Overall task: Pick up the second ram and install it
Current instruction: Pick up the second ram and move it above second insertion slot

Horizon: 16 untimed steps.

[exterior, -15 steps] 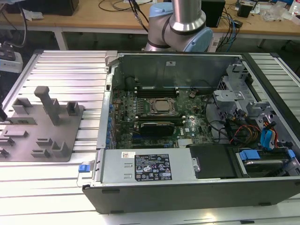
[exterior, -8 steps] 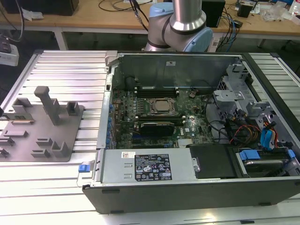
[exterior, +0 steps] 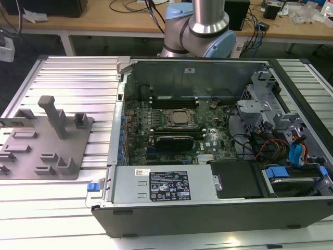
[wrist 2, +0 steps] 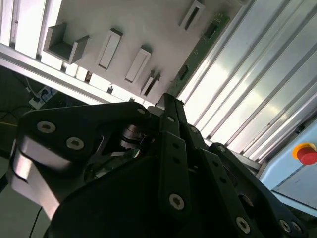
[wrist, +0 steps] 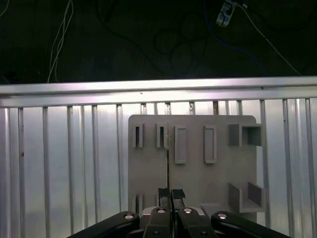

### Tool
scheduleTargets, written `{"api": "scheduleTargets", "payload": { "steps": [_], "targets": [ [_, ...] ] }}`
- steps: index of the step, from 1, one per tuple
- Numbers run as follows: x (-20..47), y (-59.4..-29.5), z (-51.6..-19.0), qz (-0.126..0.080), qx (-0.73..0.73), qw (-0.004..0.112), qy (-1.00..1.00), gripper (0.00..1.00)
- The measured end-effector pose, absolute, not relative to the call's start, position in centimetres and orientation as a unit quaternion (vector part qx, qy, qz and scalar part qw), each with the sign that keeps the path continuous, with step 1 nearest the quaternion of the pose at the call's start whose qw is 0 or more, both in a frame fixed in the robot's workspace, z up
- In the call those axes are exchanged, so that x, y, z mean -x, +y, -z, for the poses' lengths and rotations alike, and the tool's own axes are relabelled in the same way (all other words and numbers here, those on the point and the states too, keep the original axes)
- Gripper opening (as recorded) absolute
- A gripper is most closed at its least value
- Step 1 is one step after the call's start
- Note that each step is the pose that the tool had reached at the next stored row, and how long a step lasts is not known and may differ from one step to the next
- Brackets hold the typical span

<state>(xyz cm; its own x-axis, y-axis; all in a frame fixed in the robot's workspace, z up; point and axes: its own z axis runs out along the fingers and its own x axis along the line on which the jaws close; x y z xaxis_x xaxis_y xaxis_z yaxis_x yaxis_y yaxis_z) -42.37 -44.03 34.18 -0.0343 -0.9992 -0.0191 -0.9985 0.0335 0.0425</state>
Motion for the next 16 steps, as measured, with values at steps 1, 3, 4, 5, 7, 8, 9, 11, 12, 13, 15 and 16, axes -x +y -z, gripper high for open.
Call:
{"api": "scheduleTargets", "payload": {
  "steps": [1, 3, 4, 5, 7, 8, 9, 11, 12, 13, 15, 16],
  "targets": [
    [42.4, -44.0, -34.5, 0.022, -0.695, 0.008, -0.719, 0.09],
    [42.4, -44.0, -34.8, 0.022, -0.695, 0.008, -0.719, 0.09],
    [42.4, -44.0, -35.2, 0.021, -0.695, 0.007, -0.719, 0.09],
    [42.4, -44.0, -35.4, 0.021, -0.695, 0.007, -0.719, 0.09],
    [42.4, -44.0, -35.8, 0.021, -0.695, 0.007, -0.719, 0.09],
    [42.4, -44.0, -36.1, 0.021, -0.695, 0.007, -0.719, 0.09],
    [42.4, -44.0, -36.2, 0.021, -0.695, 0.007, -0.719, 0.09],
    [42.4, -44.0, -36.6, 0.021, -0.695, 0.007, -0.719, 0.09],
    [42.4, -44.0, -36.8, 0.021, -0.695, 0.007, -0.719, 0.09],
    [42.4, -44.0, -36.9, 0.021, -0.695, 0.007, -0.719, 0.09],
    [42.4, -44.0, -37.4, 0.021, -0.695, 0.007, -0.719, 0.09],
    [42.4, -44.0, -37.8, 0.021, -0.695, 0.007, -0.719, 0.09]
  ]
}}
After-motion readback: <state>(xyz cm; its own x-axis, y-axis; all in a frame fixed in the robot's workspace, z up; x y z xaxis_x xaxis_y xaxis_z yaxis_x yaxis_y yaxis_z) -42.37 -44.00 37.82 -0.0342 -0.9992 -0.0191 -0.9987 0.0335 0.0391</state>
